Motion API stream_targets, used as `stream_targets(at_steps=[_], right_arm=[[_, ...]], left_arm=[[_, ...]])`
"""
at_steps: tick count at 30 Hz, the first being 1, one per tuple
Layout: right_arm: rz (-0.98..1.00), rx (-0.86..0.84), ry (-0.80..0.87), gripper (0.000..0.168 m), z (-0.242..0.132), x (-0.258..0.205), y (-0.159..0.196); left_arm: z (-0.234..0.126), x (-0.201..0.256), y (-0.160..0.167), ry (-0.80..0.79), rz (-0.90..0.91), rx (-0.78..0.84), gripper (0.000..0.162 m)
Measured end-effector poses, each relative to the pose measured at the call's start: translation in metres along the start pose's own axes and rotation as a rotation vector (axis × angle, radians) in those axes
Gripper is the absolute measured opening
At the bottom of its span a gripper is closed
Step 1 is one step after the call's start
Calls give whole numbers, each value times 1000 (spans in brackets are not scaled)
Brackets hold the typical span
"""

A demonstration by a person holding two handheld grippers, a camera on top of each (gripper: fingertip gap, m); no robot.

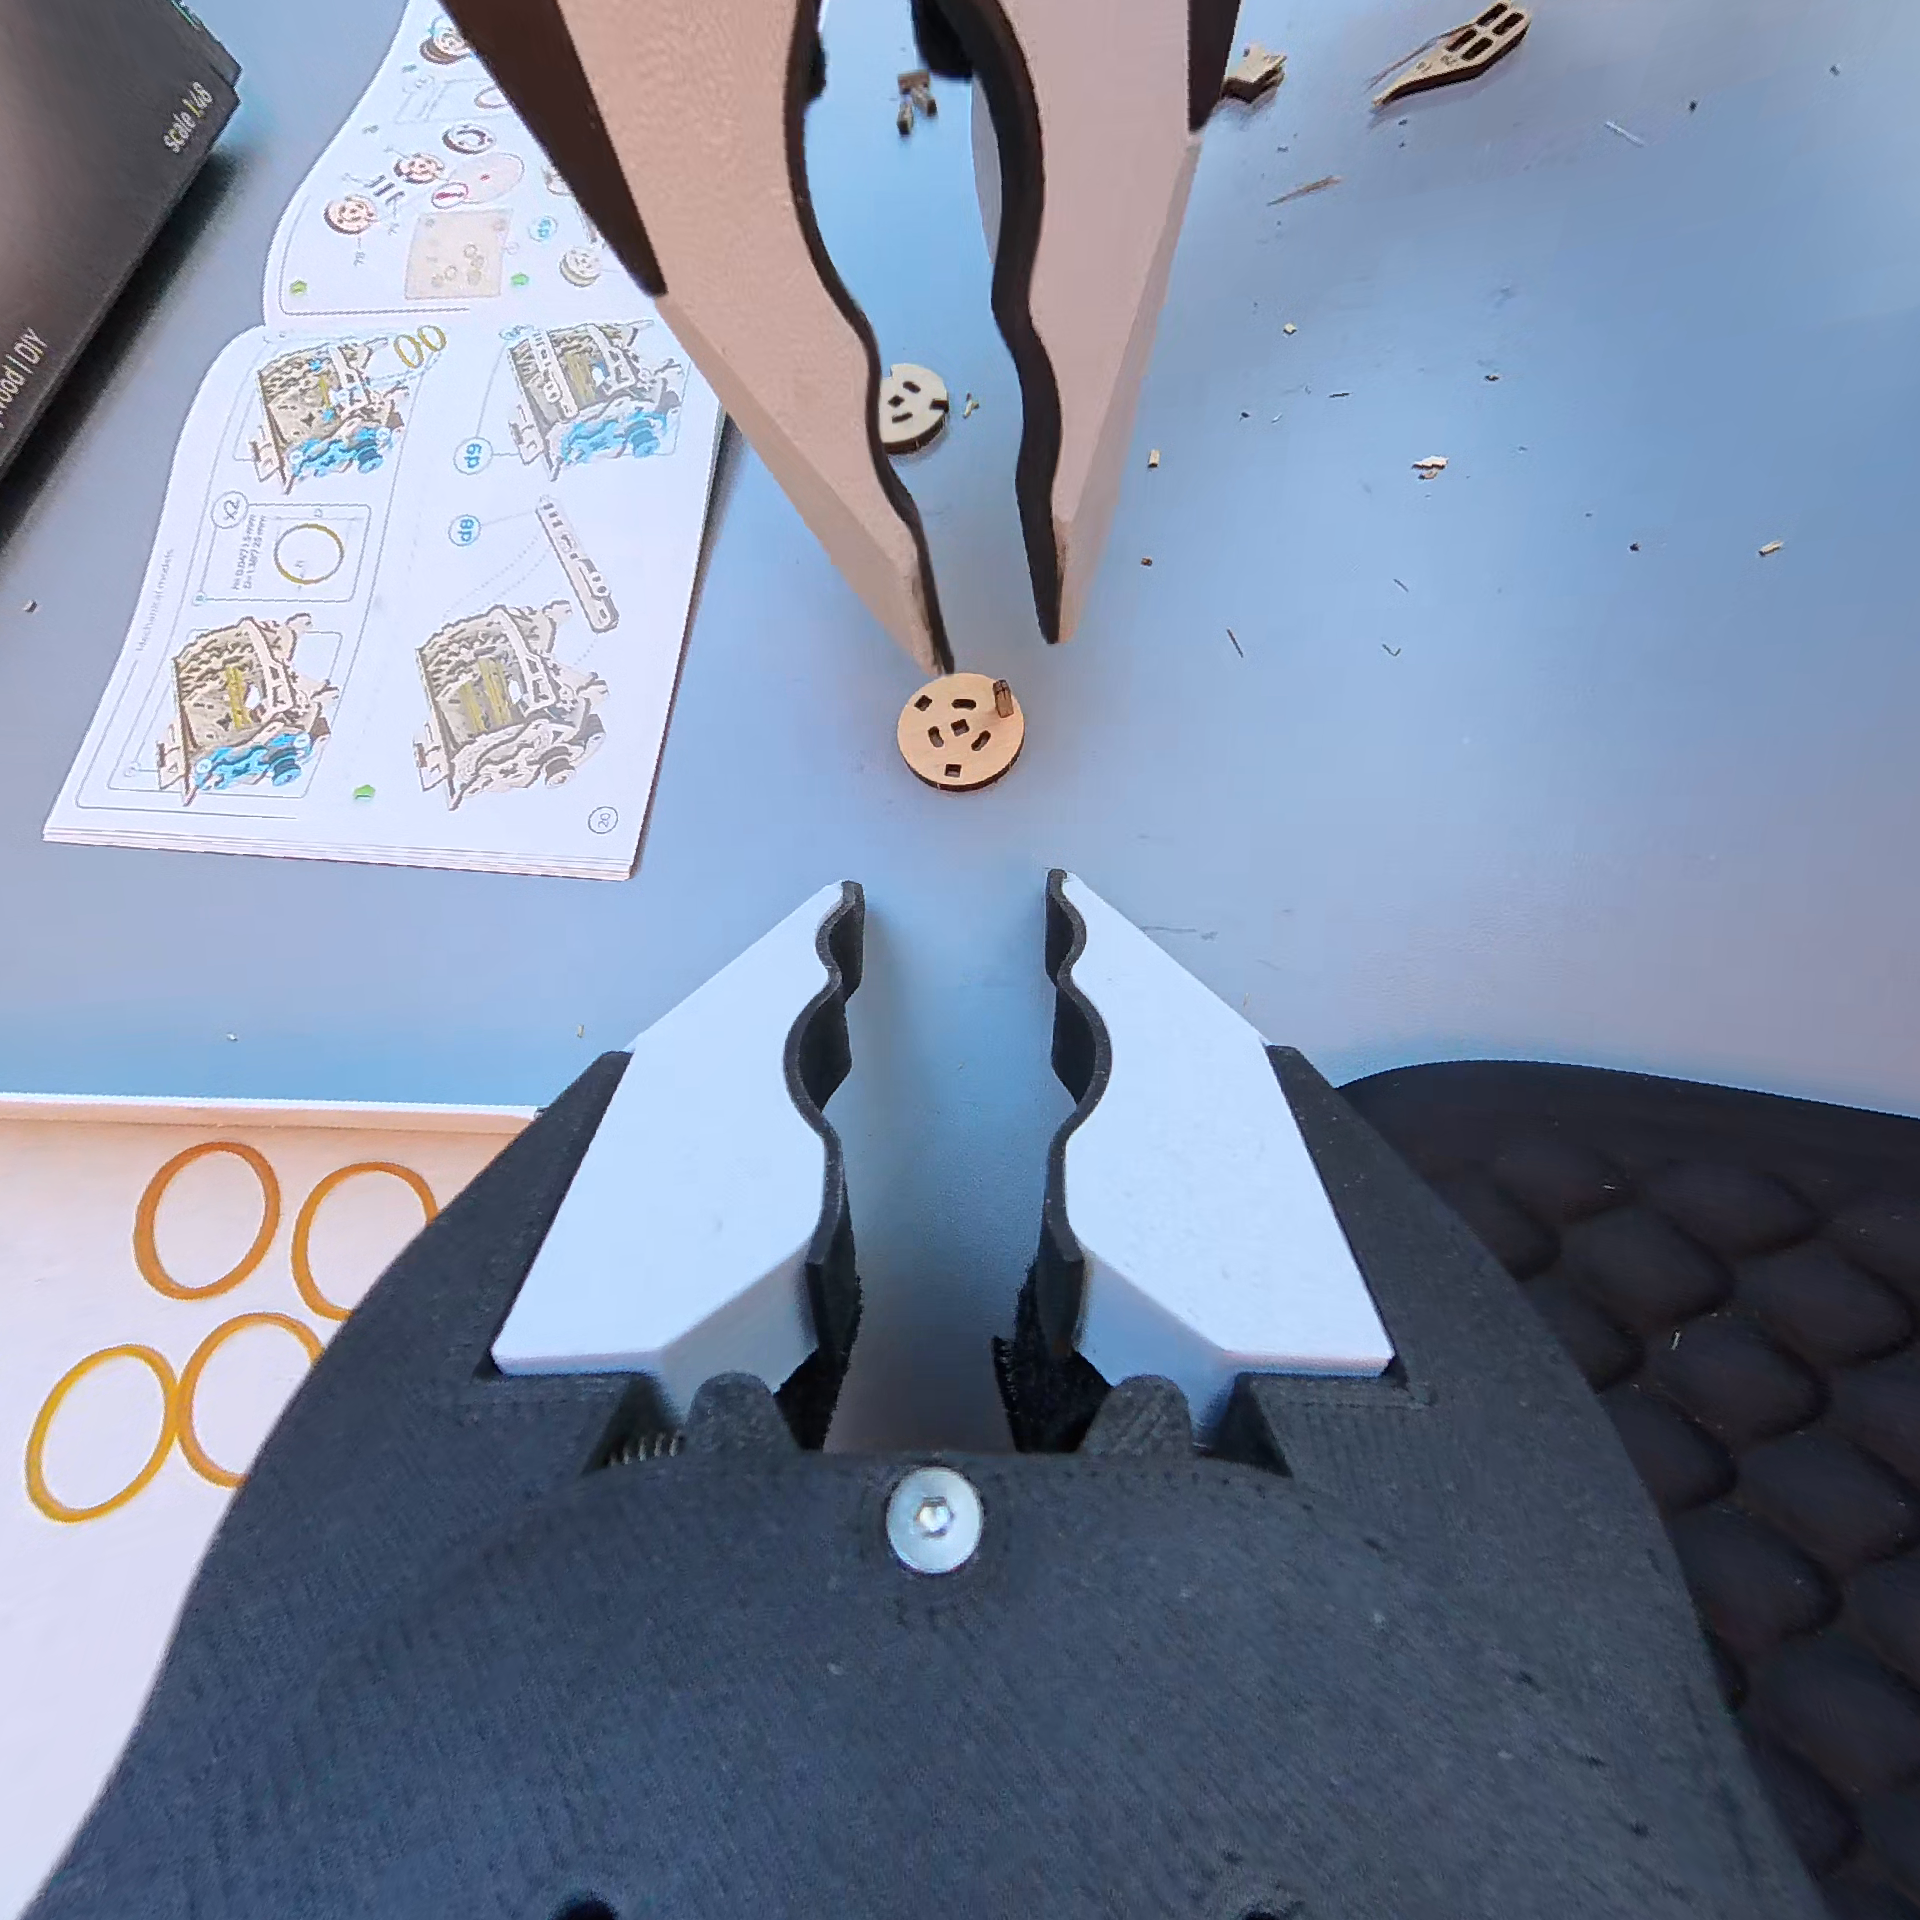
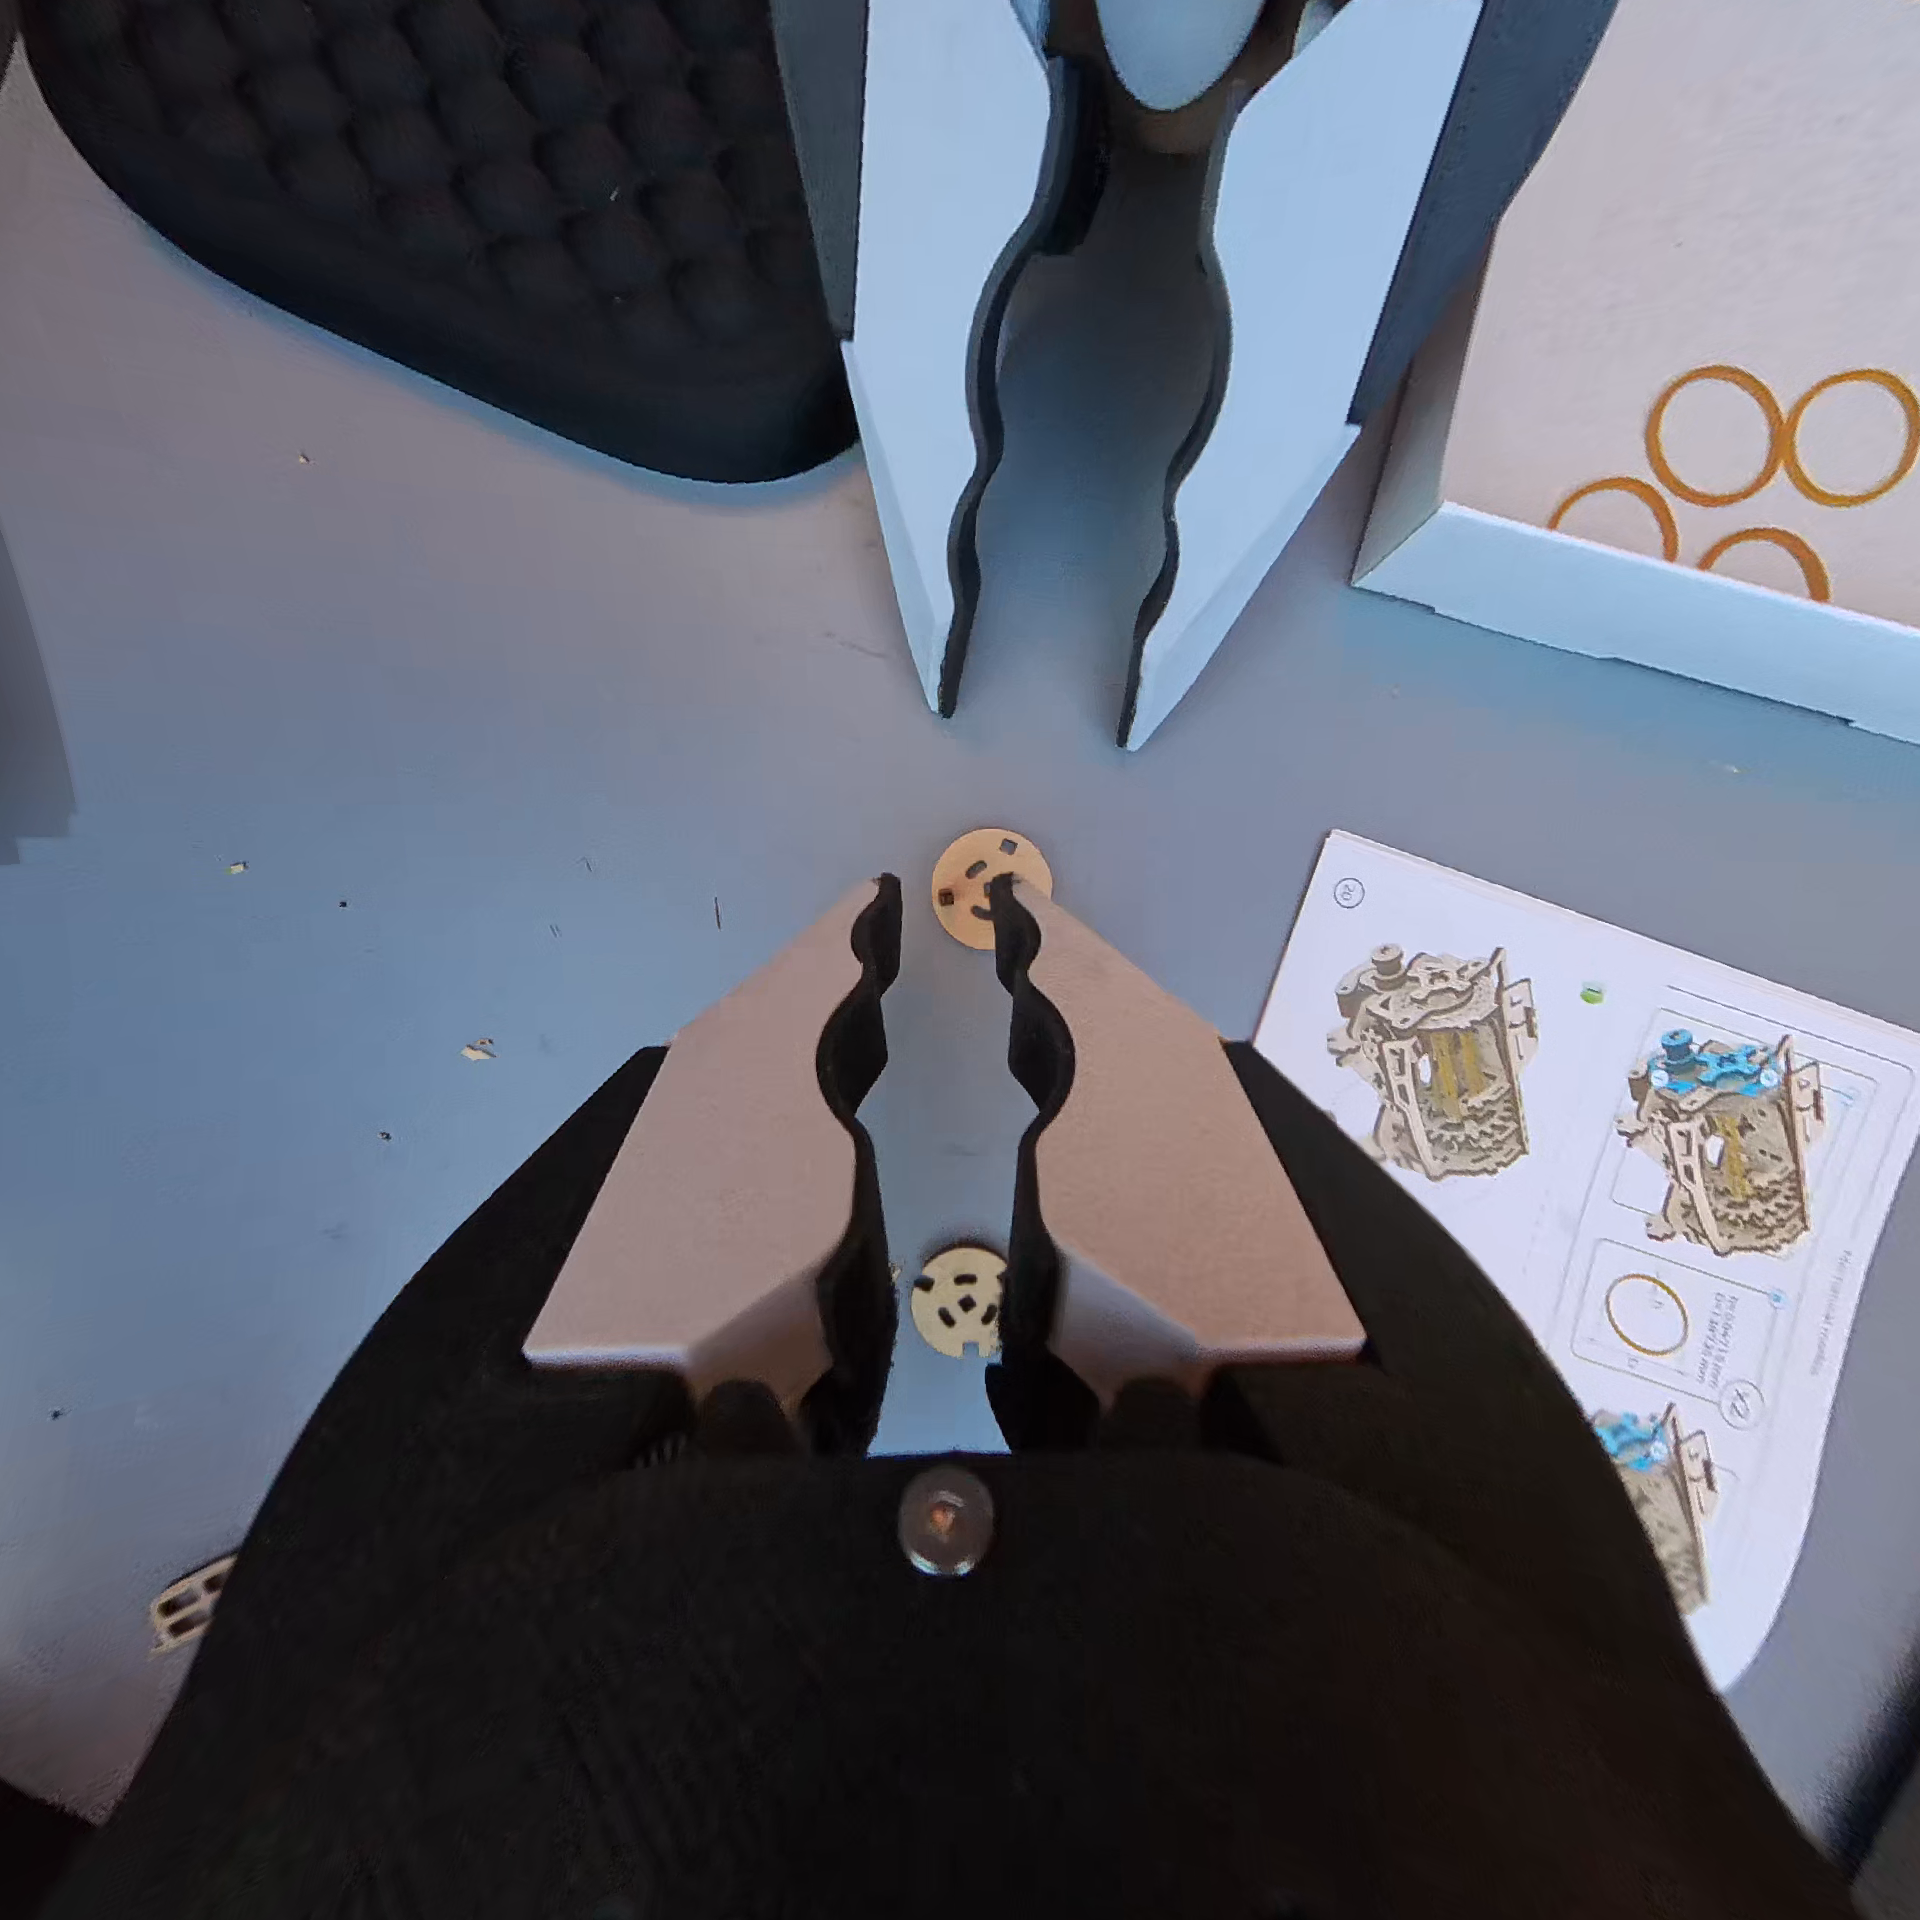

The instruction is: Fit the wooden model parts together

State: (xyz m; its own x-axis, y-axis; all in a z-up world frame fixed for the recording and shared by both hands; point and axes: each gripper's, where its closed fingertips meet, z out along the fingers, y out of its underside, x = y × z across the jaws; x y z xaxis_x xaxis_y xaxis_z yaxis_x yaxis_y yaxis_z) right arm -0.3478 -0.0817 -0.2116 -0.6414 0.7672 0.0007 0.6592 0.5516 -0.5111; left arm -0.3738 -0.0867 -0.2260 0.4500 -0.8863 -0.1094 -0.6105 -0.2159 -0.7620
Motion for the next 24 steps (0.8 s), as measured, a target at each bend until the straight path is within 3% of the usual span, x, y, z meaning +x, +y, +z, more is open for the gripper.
stream_targets(at_steps=[4,11,24], right_arm=[[-46,18,-5,5,4,2,4],[-29,7,-31,11,8,1,6],[-29,-45,-29,2,12,0,8]], left_arm=[[0,0,0,1,-1,0,34],[0,0,0,5,-6,1,33],[0,1,0,9,-8,-1,32]])
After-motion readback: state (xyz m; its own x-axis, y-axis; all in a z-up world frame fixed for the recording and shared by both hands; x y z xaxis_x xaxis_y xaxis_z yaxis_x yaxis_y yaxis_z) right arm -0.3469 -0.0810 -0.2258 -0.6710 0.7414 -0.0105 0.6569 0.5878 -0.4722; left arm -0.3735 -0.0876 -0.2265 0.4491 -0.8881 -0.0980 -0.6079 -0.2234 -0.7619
